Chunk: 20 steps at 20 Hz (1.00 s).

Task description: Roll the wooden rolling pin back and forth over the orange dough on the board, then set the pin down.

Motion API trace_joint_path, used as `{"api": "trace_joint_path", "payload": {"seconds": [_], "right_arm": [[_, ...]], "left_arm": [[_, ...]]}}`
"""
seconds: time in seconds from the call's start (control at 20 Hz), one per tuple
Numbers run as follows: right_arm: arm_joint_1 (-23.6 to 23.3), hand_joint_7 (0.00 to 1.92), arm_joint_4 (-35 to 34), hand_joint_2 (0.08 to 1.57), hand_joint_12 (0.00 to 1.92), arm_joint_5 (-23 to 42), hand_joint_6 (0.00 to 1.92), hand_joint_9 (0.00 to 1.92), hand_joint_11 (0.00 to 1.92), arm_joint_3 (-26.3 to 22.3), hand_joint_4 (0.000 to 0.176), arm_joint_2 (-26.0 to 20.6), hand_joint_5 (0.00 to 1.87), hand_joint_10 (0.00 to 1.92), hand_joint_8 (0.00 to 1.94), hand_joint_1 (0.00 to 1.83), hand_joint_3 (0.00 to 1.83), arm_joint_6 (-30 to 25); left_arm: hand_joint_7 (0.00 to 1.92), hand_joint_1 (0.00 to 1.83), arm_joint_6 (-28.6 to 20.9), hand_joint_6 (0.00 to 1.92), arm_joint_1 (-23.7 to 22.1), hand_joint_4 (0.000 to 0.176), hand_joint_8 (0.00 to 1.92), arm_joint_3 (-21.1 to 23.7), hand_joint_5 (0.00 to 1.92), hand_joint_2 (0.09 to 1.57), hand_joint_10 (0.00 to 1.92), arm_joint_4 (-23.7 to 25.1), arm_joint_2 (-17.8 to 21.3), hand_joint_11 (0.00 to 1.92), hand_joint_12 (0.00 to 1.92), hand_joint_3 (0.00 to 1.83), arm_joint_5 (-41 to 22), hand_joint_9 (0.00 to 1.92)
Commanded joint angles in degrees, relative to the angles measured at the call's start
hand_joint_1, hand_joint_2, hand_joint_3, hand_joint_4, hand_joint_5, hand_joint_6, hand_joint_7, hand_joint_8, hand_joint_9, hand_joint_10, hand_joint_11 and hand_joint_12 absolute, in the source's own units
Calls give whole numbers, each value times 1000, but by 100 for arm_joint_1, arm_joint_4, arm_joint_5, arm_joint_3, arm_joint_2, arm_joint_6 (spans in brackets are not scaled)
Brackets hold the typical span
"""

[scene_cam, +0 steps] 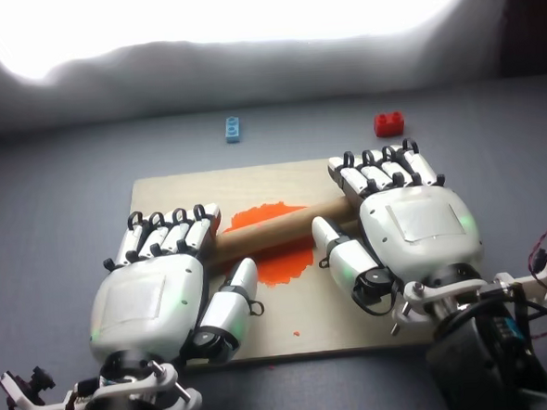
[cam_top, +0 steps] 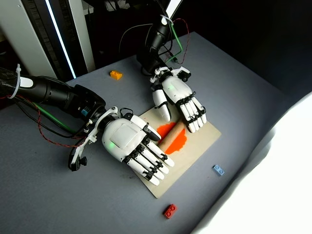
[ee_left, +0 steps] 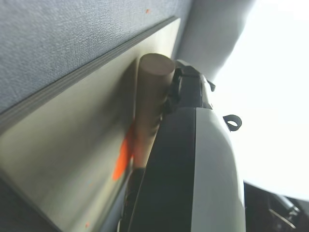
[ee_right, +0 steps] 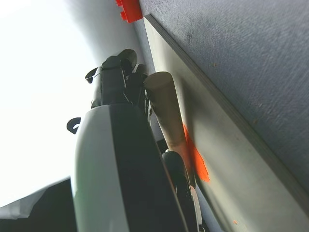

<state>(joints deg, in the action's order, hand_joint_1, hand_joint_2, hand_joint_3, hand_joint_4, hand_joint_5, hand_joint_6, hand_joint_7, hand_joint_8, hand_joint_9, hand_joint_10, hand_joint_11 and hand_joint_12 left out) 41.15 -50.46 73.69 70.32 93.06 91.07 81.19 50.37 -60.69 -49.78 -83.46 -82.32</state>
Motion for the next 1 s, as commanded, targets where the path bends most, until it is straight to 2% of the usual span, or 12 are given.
{"api": "trace_joint_path", "payload": {"seconds": [0.0,0.1,0.2,0.4,0.5,0.85,0.95], "right_arm": [[35,381,409,1570,456,590,10,298,0,-22,0,-35,332,0,4,0,22,9],[54,365,414,1571,456,621,5,287,0,-56,0,-41,321,0,0,0,20,33],[78,369,468,1568,455,658,9,284,0,-95,0,-51,330,0,2,0,18,48],[126,368,516,1569,453,680,6,282,0,-170,0,-82,331,2,0,0,11,71],[139,377,518,1566,476,682,7,291,0,-205,0,-95,338,6,3,0,7,79],[206,328,523,1560,359,694,1,256,0,-270,0,-139,295,1,1,0,0,100],[235,335,527,1562,410,696,2,267,0,-304,0,-153,299,5,3,0,1,115]], "left_arm": [[313,0,29,0,31,0,0,30,258,1559,2,276,-4,0,484,0,-483,269],[305,0,29,3,57,0,1,95,263,1562,1,277,2,0,459,1,-489,255],[288,0,32,3,90,0,2,170,242,1566,3,277,24,0,357,2,-512,228],[315,0,44,8,135,0,2,289,267,1558,6,280,95,0,450,0,-540,255],[310,0,46,2,148,0,2,335,259,1558,4,282,128,0,424,0,-540,255],[293,0,57,2,222,0,1,472,246,1571,1,287,160,0,384,2,-593,225],[314,0,57,5,223,0,6,469,256,1570,6,288,160,0,408,12,-600,239]]}}
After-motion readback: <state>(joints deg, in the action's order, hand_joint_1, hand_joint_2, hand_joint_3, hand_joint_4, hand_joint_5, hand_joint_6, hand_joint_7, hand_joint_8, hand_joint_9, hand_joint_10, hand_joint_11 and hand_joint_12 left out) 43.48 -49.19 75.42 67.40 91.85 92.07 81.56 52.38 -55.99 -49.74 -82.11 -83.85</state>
